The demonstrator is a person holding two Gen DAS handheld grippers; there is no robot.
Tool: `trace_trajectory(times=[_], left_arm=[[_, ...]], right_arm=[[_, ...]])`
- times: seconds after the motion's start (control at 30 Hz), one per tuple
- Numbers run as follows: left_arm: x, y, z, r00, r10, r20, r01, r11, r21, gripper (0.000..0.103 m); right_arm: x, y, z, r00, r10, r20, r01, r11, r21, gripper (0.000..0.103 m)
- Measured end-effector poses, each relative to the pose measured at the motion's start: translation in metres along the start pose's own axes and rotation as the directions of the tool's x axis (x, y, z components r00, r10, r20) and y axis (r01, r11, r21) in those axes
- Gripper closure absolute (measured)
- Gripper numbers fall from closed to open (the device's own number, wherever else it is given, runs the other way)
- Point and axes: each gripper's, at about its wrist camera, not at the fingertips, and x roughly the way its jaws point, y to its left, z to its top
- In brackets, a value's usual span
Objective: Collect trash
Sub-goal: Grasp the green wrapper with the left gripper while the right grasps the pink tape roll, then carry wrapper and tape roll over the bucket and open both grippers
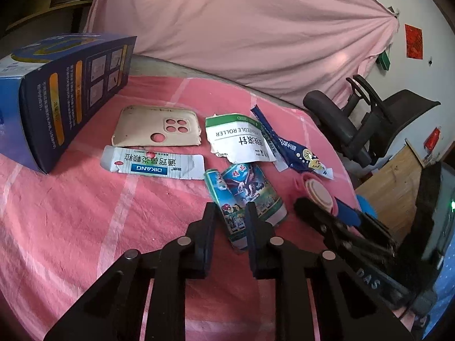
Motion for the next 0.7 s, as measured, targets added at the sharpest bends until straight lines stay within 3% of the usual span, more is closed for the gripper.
trace_trajectory(times=[0.07, 0.47, 0.57, 0.7], left_arm=[[-0.004, -0.003, 0.000, 1.000, 0.016, 0.016, -0.016, 1.000, 0.006, 0.099], [-0.039, -0.048, -0.014, 0.989, 0.017, 0.147, -0.045, 0.981, 0.189, 0.103], [-0.047, -0.064, -0.015, 0.983, -0.008, 0.182, -0.036, 0.972, 0.233, 0.103], [-0.062, -0.084, -0.016, 0.967, -0.050, 0.249, -0.030, 0.952, 0.305, 0.103]], right_arm=[[-0.007, 0.000, -0.003, 1.000, 0.000, 0.018, 0.000, 1.000, 0.001, 0.021], [-0.067, -0.014, -0.025, 0.980, -0.007, 0.201, 0.000, 0.999, 0.036, 0.021], [-0.085, -0.014, -0.027, 0.960, -0.027, 0.280, 0.019, 0.999, 0.030, 0.021], [-0.113, -0.019, -0.030, 0.912, -0.064, 0.404, 0.053, 0.998, 0.038, 0.021]])
